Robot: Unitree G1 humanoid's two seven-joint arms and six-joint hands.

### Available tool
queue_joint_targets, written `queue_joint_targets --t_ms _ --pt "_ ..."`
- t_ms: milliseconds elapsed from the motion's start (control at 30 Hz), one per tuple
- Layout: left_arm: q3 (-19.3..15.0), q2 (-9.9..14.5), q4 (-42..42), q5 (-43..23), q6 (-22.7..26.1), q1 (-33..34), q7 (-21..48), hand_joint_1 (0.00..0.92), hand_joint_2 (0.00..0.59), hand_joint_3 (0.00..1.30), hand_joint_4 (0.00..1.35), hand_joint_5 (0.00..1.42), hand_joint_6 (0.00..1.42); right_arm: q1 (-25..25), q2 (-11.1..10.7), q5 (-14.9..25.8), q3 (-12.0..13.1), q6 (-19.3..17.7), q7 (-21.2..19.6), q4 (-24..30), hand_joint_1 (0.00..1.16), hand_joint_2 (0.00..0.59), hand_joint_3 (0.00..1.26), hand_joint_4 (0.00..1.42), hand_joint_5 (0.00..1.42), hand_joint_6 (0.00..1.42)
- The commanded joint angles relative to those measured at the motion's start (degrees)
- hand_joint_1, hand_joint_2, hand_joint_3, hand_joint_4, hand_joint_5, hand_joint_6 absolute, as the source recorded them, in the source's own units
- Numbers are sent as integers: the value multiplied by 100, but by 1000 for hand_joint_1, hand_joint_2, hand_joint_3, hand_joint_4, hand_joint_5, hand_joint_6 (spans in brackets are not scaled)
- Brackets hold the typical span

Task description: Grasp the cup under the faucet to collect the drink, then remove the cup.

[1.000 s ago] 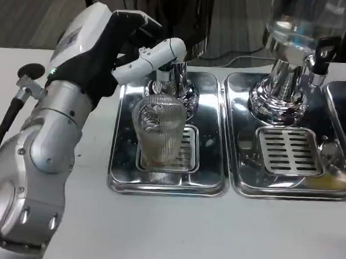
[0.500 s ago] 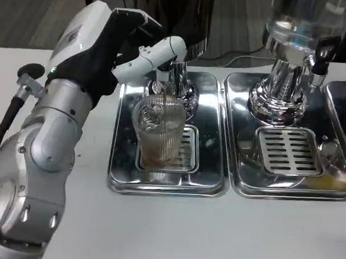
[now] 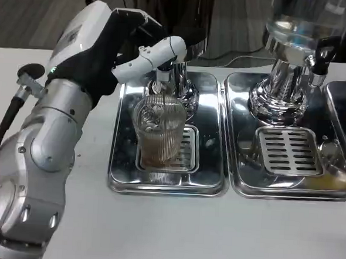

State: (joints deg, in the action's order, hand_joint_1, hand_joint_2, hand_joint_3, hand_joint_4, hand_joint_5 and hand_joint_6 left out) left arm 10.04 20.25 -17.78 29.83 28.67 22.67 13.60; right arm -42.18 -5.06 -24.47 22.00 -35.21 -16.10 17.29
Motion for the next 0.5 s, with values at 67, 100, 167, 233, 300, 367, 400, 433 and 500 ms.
queue_joint_targets --t_ms 67,100,167,233,300,367,400,433,500 --pt "41 29 27 -49 -141 -56 72 53 81 640 571 357 80 18 14 55 28 15 7 17 749 539 352 290 231 83" --pt "38 32 24 -49 -142 -58 73 53 81 640 571 357 80 20 13 56 28 18 9 19 749 539 352 290 231 83" --pt "39 32 14 -48 -142 -64 75 53 81 640 571 357 80 24 13 60 30 22 12 22 750 540 352 290 231 83" --pt "44 29 5 -46 -141 -71 76 53 81 640 571 355 80 27 14 64 30 24 13 23 751 540 352 290 231 83" --pt "53 24 5 -39 -143 -70 71 53 81 640 571 355 80 28 14 65 31 24 13 23 752 540 352 290 231 83" --pt "57 22 5 -37 -143 -69 69 53 81 640 571 355 80 34 13 69 32 32 18 33 752 540 352 290 231 83" --pt "43 2 -2 -59 -125 -71 70 53 81 640 571 354 80 36 13 71 33 34 20 36 753 540 352 290 231 83" --pt "32 -14 -7 -75 -111 -73 70 53 81 640 571 354 80 38 13 73 36 36 22 40 753 540 352 290 231 83" --pt "22 -28 -12 -94 -97 -74 69 53 81 640 571 355 80 40 13 75 40 38 26 42 754 540 352 290 231 92"
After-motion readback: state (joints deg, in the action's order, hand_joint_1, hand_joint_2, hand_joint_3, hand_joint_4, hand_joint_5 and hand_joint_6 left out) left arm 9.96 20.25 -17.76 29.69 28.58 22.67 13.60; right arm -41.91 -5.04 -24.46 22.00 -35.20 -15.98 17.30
